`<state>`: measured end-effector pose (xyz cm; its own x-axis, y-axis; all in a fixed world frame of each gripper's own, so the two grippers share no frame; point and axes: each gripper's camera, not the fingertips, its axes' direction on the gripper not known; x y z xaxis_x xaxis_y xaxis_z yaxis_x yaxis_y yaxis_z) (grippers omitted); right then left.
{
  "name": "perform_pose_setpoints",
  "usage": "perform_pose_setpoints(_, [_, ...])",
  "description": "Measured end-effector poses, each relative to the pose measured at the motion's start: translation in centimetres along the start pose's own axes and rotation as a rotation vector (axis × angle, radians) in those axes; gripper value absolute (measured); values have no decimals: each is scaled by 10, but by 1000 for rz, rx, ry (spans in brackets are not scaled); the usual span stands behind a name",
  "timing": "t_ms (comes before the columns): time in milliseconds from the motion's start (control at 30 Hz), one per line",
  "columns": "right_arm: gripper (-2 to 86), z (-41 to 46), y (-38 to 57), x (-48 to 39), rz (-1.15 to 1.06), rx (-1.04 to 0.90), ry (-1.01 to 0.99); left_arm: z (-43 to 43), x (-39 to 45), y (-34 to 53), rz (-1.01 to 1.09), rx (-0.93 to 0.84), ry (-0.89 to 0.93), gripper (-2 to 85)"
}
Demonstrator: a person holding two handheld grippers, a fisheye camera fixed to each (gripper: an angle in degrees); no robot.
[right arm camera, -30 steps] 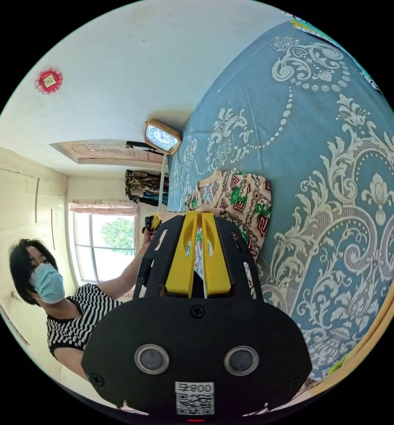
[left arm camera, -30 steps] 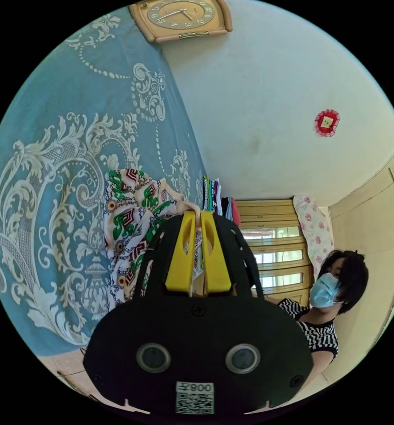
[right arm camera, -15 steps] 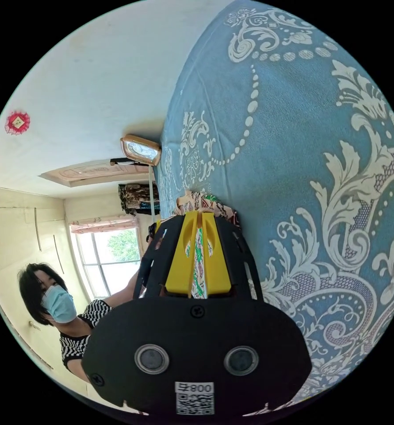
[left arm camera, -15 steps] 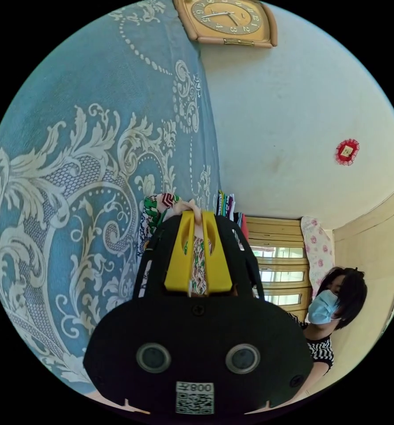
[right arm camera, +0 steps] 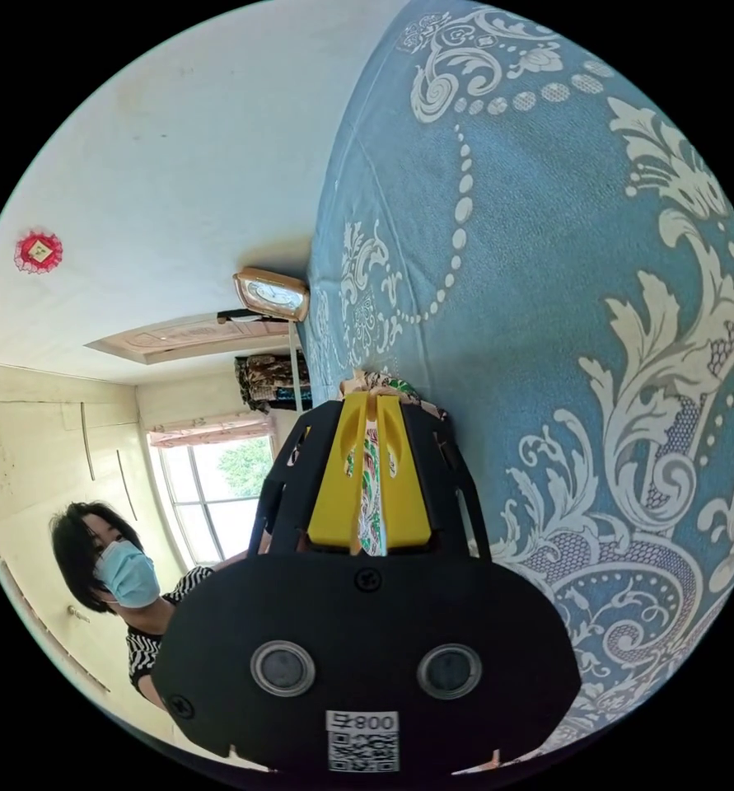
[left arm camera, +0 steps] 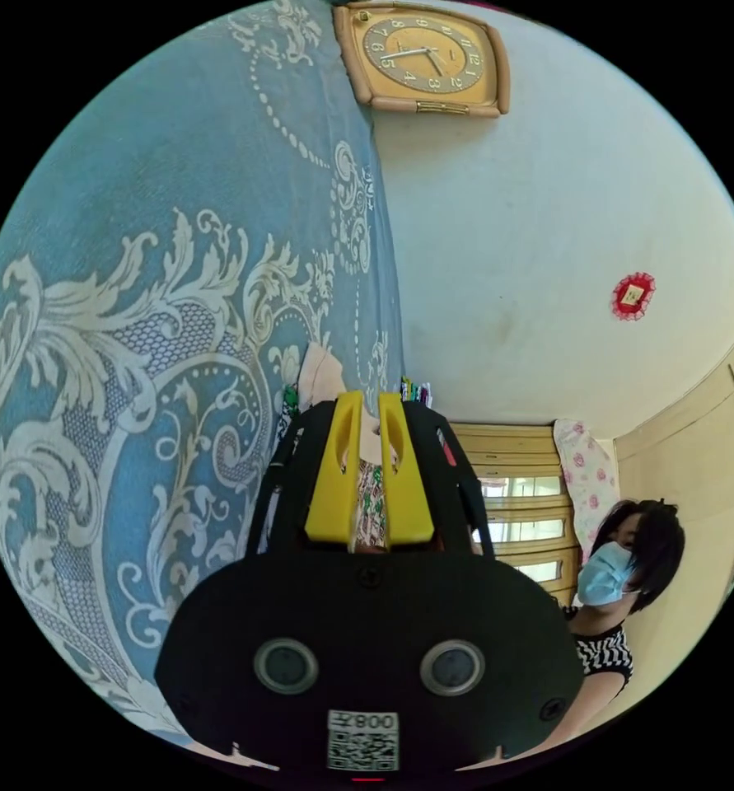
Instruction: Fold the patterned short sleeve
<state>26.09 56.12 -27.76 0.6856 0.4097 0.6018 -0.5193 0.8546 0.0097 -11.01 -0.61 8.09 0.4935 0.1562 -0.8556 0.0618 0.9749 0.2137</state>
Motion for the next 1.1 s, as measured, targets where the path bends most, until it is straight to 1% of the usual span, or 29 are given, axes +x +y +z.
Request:
perform_pose_setpoints(100, [26,2,-7,3,25,-14,41,20,3,-4,26,-56,-14,24])
perform_pose_setpoints(200, [36,0,-9,7,54,-15,41,39,6,-8,34,-97,-111,17])
perform_pose_setpoints(267, [45,-7,-7,7,53,24,43,50,8,-11,36,-106,-206,9])
perform_pose_setpoints(367, [55,-15,4,-4,-1,84,78,57,12,-11,50,-81,-222,5])
perform_pose_setpoints(433, [54,-9,13,-17,-65,64,150,62,18,-10,81,-59,-216,4])
perform_pose_setpoints(500, [43,12,23,-32,-149,-10,274,70,23,-9,105,-69,-223,3])
perform_pose_setpoints(600, [23,39,25,-33,-174,-95,409,87,28,-11,114,-107,-299,3])
perform_pose_setpoints(667, [12,47,24,-26,-134,-97,506,95,32,-13,131,-111,-336,2])
perform_pose_setpoints(700, [8,48,25,-21,-132,-91,508,95,33,-13,125,-101,-340,2])
perform_pose_setpoints(800, [4,38,37,-15,-103,-34,422,97,43,-8,123,-60,-356,2])
perform_pose_setpoints(967, [2,20,84,-18,-133,-17,417,83,61,34,166,-16,-251,3])
perform_pose_setpoints(1067, [1,7,126,-12,-124,-3,352,73,64,78,167,-8,-175,3])
perform_pose_setpoints(1100, [1,4,144,-10,-122,1,332,73,64,87,164,-19,-176,3])
